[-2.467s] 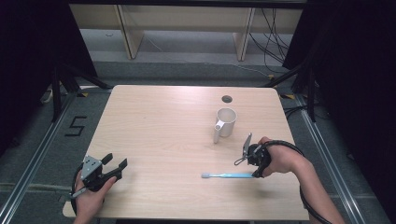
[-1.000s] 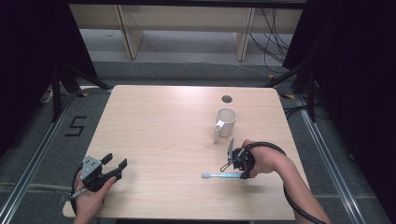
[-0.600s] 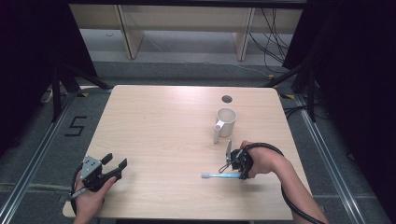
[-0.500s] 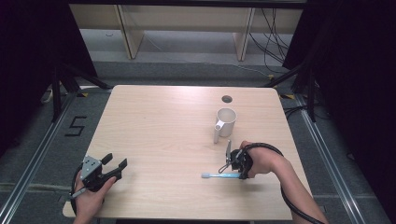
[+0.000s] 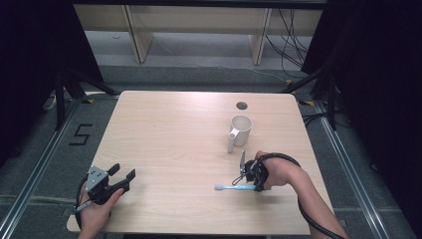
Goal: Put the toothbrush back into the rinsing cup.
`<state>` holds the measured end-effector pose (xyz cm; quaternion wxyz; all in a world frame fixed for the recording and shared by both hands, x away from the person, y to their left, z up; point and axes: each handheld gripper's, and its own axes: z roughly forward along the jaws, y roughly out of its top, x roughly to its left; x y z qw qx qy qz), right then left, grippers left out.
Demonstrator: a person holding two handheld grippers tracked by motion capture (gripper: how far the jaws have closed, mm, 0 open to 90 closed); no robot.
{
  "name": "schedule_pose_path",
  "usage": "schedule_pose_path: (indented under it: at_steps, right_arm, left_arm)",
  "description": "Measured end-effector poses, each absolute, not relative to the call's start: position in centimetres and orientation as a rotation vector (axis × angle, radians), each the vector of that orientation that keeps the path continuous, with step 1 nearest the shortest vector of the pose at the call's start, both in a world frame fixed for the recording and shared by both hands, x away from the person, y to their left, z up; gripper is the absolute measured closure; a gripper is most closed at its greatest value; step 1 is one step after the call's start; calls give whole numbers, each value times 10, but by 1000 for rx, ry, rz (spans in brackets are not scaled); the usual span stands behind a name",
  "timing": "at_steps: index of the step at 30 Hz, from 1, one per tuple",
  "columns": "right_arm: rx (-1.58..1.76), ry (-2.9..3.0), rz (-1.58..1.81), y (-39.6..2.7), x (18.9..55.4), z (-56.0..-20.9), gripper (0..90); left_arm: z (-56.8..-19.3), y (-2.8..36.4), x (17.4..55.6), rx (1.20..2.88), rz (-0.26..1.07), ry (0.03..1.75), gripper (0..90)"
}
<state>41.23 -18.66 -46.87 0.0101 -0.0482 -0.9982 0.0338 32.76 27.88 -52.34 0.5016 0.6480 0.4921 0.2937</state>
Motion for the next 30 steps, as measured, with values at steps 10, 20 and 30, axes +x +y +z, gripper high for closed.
schedule_pose_path:
  at_steps: [10, 20, 30]
  right_arm:
    - [-146, -3124, 116, -186, 413, -471, 756]
    - [-124, -3125, 119, -185, 413, -472, 788]
    - [-163, -3143, 100, -187, 411, -471, 793]
  left_arm:
    - [-523, 279, 328, 1566, 708, 1189, 323]
    - [-523, 279, 328, 1567, 709, 1188, 323]
    - [-523, 279, 328, 1566, 708, 1189, 322]
